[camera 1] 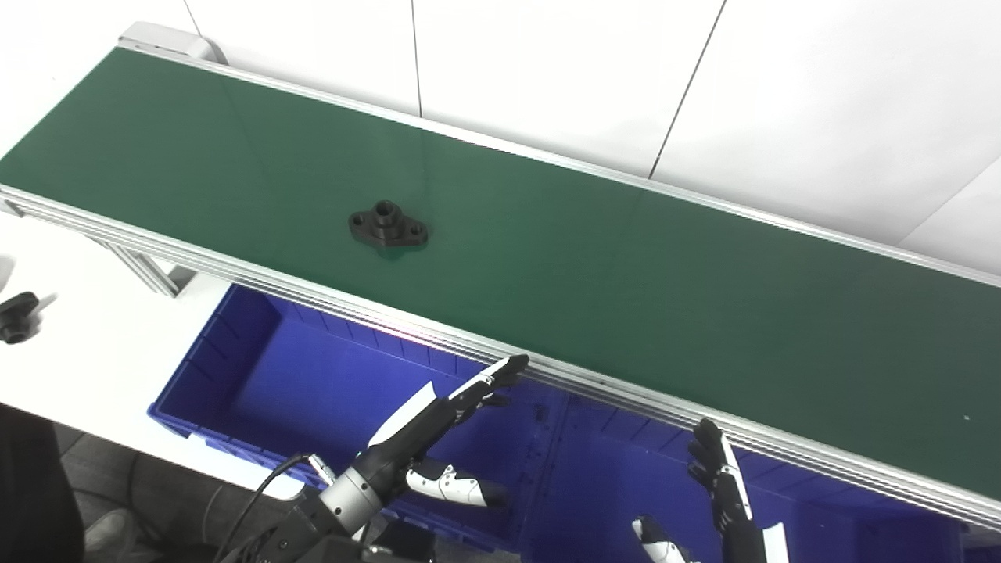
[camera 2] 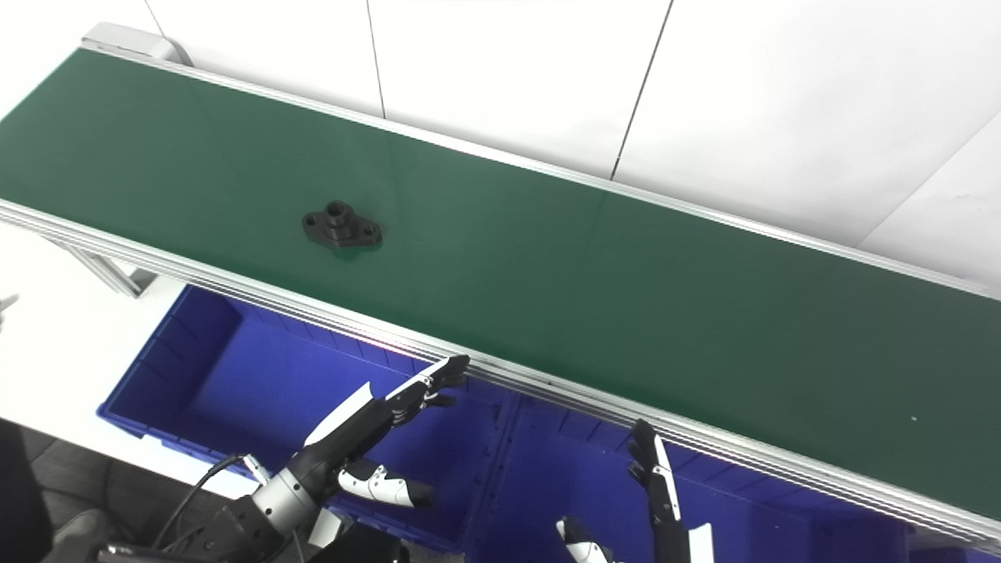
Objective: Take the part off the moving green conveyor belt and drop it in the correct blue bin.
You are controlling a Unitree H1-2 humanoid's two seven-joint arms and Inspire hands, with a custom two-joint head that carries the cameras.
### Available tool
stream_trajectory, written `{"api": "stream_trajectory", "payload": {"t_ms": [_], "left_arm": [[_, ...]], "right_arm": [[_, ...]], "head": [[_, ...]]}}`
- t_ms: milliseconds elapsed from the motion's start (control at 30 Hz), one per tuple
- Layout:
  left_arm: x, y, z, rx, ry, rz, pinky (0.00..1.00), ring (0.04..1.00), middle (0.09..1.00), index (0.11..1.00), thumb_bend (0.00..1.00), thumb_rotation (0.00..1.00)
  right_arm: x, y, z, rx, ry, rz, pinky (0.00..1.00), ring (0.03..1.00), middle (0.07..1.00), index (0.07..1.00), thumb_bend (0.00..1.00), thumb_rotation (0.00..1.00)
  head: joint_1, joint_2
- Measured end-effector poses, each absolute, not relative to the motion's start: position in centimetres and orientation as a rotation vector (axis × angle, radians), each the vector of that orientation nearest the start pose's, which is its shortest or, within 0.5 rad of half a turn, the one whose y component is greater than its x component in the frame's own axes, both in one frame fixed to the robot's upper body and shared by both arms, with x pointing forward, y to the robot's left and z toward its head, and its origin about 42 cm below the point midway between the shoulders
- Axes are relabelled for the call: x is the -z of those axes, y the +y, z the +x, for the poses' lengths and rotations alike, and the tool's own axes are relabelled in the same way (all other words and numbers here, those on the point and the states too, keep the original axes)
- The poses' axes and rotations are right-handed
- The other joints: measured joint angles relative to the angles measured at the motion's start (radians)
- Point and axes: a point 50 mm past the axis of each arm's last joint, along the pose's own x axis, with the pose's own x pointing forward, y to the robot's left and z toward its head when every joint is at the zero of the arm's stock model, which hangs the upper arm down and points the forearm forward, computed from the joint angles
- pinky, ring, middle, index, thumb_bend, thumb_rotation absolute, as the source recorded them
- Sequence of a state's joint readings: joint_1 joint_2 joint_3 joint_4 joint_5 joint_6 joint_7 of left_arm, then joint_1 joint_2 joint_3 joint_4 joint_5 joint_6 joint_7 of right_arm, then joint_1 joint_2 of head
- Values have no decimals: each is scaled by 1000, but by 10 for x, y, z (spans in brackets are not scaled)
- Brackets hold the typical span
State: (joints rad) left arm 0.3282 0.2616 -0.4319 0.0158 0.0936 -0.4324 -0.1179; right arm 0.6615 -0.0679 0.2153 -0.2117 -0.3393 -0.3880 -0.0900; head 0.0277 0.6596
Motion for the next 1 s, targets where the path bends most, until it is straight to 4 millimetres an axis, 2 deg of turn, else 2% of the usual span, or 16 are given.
{"api": "stream_trajectory", "payload": {"t_ms": [633, 700, 767, 800, 867, 900, 1000], "left_arm": [[-37, 195, 132, 561, -30, 181, 921, 971, 995, 990, 899, 605], [-37, 196, 132, 561, -29, 184, 924, 972, 998, 995, 893, 611], [-37, 198, 132, 564, -27, 187, 924, 973, 999, 993, 887, 594], [-37, 199, 132, 568, -25, 180, 929, 978, 1000, 993, 879, 566], [-37, 203, 133, 569, -20, 158, 929, 980, 1000, 997, 871, 560], [-38, 204, 133, 569, -18, 156, 923, 980, 1000, 999, 868, 561], [-38, 209, 134, 568, -15, 149, 922, 981, 1000, 1000, 847, 575]], "right_arm": [[-70, -186, 58, -97, 18, -301, 811, 886, 911, 935, 733, 590], [-71, -185, 59, -96, 14, -303, 814, 884, 911, 932, 735, 575], [-72, -183, 60, -92, 9, -301, 809, 876, 911, 925, 744, 559], [-72, -182, 60, -87, 7, -298, 812, 876, 909, 921, 754, 561], [-73, -180, 61, -74, 4, -292, 813, 876, 907, 920, 764, 567], [-73, -180, 61, -67, 2, -291, 813, 874, 901, 918, 771, 568], [-75, -178, 62, -61, -8, -290, 804, 865, 883, 912, 794, 570]], "head": [[-68, 9], [-118, 15], [-133, 20], [-178, 26], [-195, 26], [-231, 31], [-252, 32]]}}
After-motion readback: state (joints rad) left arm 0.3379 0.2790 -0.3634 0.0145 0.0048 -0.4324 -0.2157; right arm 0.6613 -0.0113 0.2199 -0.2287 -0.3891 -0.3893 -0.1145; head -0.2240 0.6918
